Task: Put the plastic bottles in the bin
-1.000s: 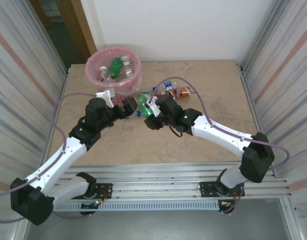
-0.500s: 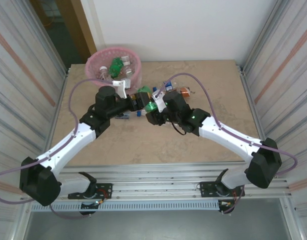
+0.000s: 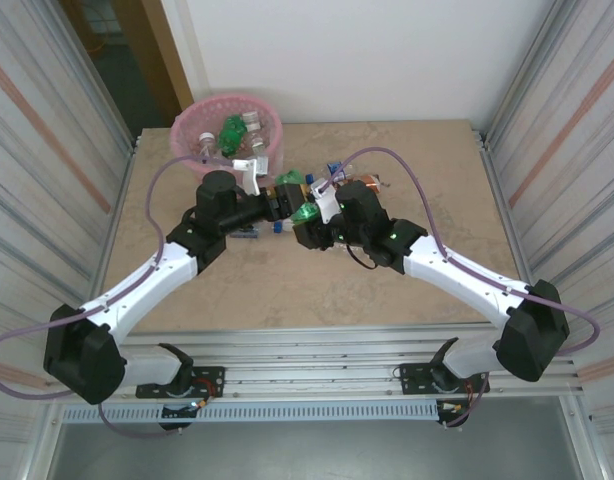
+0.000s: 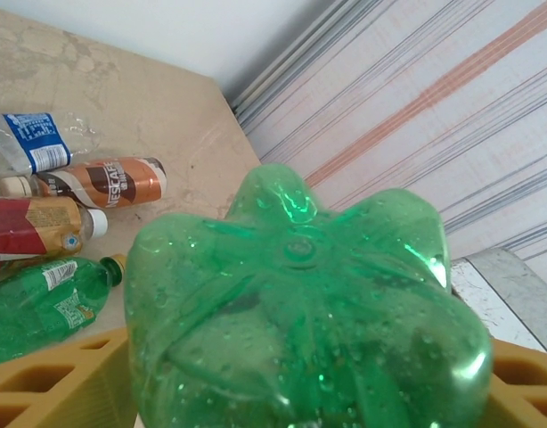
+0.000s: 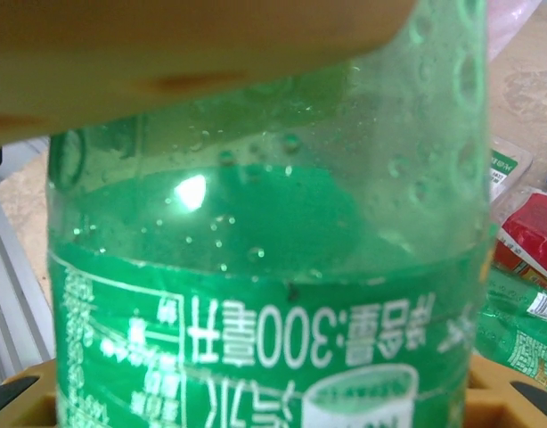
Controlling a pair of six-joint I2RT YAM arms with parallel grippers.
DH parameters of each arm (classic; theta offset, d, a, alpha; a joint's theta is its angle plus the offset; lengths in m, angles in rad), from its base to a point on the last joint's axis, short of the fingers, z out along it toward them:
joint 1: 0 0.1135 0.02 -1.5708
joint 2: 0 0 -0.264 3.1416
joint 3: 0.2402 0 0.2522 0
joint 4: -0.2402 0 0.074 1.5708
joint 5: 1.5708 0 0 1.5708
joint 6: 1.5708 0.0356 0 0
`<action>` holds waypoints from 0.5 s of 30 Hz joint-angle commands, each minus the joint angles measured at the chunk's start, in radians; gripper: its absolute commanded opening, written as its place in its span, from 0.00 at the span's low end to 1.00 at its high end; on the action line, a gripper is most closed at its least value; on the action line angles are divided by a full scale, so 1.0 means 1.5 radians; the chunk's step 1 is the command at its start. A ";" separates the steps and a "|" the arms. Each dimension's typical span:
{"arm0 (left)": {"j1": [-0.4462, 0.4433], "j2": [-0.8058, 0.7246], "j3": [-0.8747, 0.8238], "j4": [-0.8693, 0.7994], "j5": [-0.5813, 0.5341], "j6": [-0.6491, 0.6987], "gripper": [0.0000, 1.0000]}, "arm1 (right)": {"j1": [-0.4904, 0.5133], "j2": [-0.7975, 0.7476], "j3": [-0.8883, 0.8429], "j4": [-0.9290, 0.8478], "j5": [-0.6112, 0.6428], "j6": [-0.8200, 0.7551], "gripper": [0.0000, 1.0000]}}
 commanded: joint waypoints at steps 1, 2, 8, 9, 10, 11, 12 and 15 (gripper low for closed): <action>-0.003 0.012 0.018 0.020 0.012 -0.009 0.69 | 0.009 -0.021 0.005 0.047 -0.048 0.002 0.39; -0.003 0.013 0.018 0.022 0.012 -0.010 0.62 | 0.008 -0.022 0.005 0.047 -0.044 0.004 0.40; -0.004 0.010 0.016 0.030 -0.002 -0.011 0.43 | 0.000 -0.021 0.007 0.042 -0.035 0.015 0.44; -0.002 0.009 0.016 0.031 -0.004 -0.010 0.41 | 0.000 -0.022 0.008 0.039 -0.032 0.017 0.47; -0.001 0.007 0.017 0.030 -0.008 -0.009 0.38 | -0.001 -0.023 0.008 0.037 -0.029 0.019 0.52; 0.002 0.006 0.019 0.029 -0.011 -0.006 0.36 | -0.002 -0.024 0.009 0.033 -0.026 0.019 0.58; 0.008 0.004 0.024 0.026 -0.012 -0.004 0.36 | -0.003 -0.026 0.012 0.028 -0.021 0.020 0.65; 0.040 0.000 0.053 0.009 -0.015 0.014 0.35 | -0.004 -0.035 0.016 0.008 0.000 0.019 0.82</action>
